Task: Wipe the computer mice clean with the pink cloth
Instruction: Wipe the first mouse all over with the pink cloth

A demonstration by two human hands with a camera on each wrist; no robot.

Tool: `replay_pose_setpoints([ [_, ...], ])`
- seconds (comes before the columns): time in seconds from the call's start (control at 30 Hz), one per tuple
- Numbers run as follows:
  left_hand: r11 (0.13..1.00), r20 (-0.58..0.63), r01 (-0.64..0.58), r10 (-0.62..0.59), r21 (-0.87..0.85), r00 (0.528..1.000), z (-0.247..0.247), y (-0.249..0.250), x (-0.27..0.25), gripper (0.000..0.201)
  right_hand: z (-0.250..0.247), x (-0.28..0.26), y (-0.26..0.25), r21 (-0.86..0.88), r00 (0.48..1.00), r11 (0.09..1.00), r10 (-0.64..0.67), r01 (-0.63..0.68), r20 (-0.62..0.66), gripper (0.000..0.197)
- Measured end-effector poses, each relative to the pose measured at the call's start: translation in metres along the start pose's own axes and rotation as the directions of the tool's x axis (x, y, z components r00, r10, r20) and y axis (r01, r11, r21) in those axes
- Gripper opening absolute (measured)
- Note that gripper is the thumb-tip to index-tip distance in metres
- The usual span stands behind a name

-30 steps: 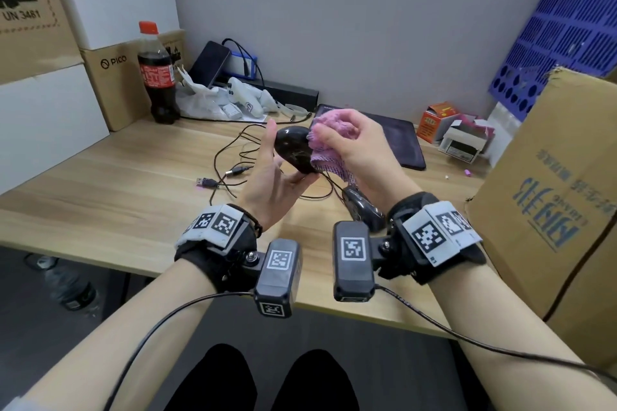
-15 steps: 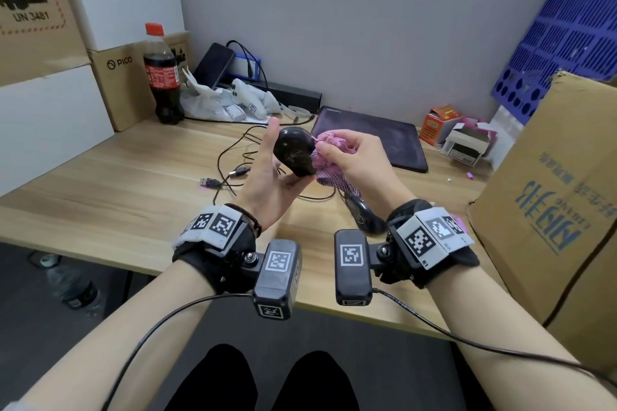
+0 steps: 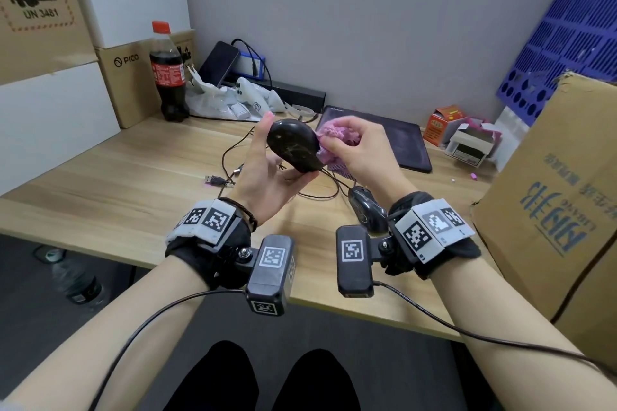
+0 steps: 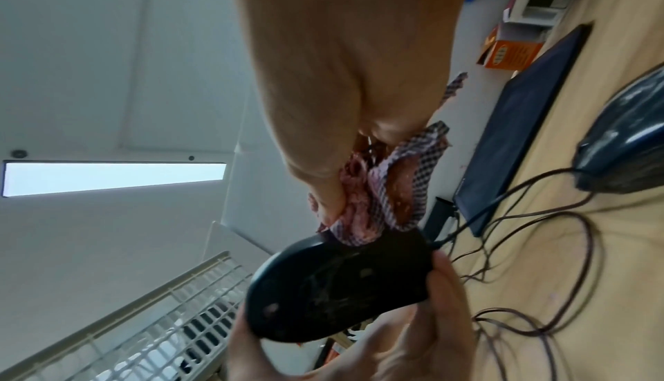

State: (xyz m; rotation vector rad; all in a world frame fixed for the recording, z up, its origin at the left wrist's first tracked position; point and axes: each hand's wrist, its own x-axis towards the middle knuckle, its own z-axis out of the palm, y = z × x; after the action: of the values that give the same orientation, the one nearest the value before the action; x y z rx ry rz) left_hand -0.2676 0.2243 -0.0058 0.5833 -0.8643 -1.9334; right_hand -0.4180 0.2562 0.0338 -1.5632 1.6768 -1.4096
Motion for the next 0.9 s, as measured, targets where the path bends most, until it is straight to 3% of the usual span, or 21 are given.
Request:
replay_pose_setpoints([
  [0.1, 0.996, -0.031, 0.016, -0.019, -0.086, 0.999, -0.006, 0.000, 0.001, 0.076, -0.006, -0.006, 0.012, 0.051, 0.995, 0.994, 0.091, -0.092, 0.034, 0.012],
  [0.2, 0.992, -0.030, 0.029, -0.033, -0.126, 0.999, -0.009, -0.002, 0.002, 0.079, -0.011, -0.010, 0.006, 0.119, 0.996, 0.989, 0.086, -0.090, 0.039, 0.012],
  [0.37, 0.997, -0.050, 0.043, -0.047, -0.068, 0.998, -0.004, -0.004, 0.001, 0.082, -0.002, 0.000, -0.021, -0.035, 0.981, 0.981, -0.194, 0.193, -0.010, 0.013],
  [0.5, 0.996, -0.051, 0.038, -0.042, -0.075, 0.998, 0.001, 0.000, -0.001, 0.081, 0.008, 0.000, -0.028, -0.104, 0.969, 0.964, -0.243, 0.246, 0.040, 0.010],
  [0.6, 0.991, -0.043, 0.042, -0.048, -0.124, 0.998, -0.002, 0.004, 0.000, 0.082, 0.007, -0.004, -0.014, -0.125, 0.978, 0.970, -0.206, 0.209, 0.036, 0.008],
  [0.8, 0.984, -0.068, 0.061, -0.073, -0.168, 0.995, -0.016, 0.001, 0.004, 0.097, -0.003, -0.015, 0.011, -0.105, 0.999, 0.994, 0.006, -0.001, 0.044, 0.005],
  [0.9, 0.986, -0.055, 0.053, -0.062, -0.156, 0.997, -0.015, 0.000, 0.003, 0.094, -0.005, -0.014, 0.003, -0.027, 1.000, 1.000, -0.004, 0.005, 0.017, 0.007],
])
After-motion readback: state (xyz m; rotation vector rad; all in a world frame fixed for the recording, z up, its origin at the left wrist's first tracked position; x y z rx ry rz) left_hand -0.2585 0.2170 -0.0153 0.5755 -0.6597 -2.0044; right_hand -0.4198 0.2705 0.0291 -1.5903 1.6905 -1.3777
